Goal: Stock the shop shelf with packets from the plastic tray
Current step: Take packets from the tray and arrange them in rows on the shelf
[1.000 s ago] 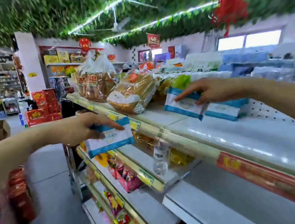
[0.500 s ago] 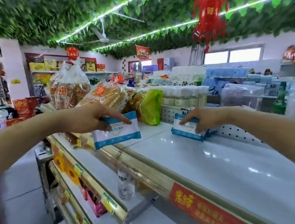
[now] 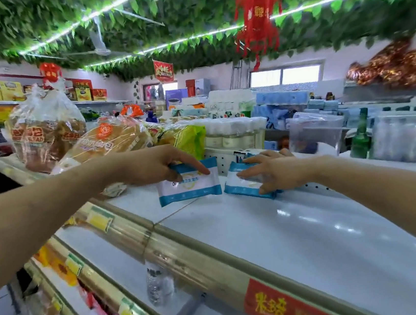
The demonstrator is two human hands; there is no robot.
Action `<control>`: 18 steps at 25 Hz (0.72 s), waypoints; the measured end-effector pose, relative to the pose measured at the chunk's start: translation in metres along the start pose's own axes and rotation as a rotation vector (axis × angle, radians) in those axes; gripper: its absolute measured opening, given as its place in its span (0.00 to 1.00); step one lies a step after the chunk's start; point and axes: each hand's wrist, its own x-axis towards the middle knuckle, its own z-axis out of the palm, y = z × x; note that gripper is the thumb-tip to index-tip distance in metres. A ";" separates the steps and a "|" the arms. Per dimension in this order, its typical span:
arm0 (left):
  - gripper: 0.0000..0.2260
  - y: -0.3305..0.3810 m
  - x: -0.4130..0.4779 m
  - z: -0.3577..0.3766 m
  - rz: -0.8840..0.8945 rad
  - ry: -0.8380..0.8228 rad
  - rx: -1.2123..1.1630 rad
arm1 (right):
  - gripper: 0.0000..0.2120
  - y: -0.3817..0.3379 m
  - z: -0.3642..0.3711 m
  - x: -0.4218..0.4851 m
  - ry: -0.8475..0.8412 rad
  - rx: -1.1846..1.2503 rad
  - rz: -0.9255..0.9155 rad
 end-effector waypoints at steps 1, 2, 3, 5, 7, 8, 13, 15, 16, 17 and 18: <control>0.26 0.000 0.012 0.002 0.021 -0.014 -0.001 | 0.31 -0.001 0.000 -0.005 0.017 0.011 0.004; 0.26 0.001 0.026 0.005 0.050 -0.029 0.004 | 0.31 -0.001 0.000 -0.010 0.033 0.028 0.015; 0.26 0.002 0.040 0.008 0.088 -0.042 0.017 | 0.32 0.000 -0.001 -0.015 0.056 0.055 0.030; 0.27 0.005 0.070 0.014 0.177 -0.086 0.044 | 0.32 0.006 -0.005 -0.027 0.111 0.107 0.086; 0.27 0.007 0.096 0.021 0.259 -0.130 0.098 | 0.31 0.014 -0.011 -0.042 0.181 0.125 0.157; 0.27 0.008 0.108 0.025 0.299 -0.148 0.128 | 0.30 0.020 -0.013 -0.051 0.219 0.124 0.189; 0.27 0.010 0.148 0.041 0.471 -0.113 0.170 | 0.25 0.037 -0.019 -0.101 0.285 0.086 0.308; 0.26 0.012 0.156 0.048 0.527 -0.053 0.211 | 0.24 0.036 -0.021 -0.114 0.294 0.066 0.341; 0.26 0.013 0.158 0.051 0.560 -0.020 0.228 | 0.24 0.034 -0.023 -0.119 0.296 0.062 0.352; 0.26 0.013 0.160 0.055 0.587 0.014 0.244 | 0.24 0.031 -0.025 -0.121 0.298 0.064 0.357; 0.26 0.011 0.161 0.058 0.603 0.048 0.254 | 0.24 0.027 -0.027 -0.123 0.299 0.065 0.355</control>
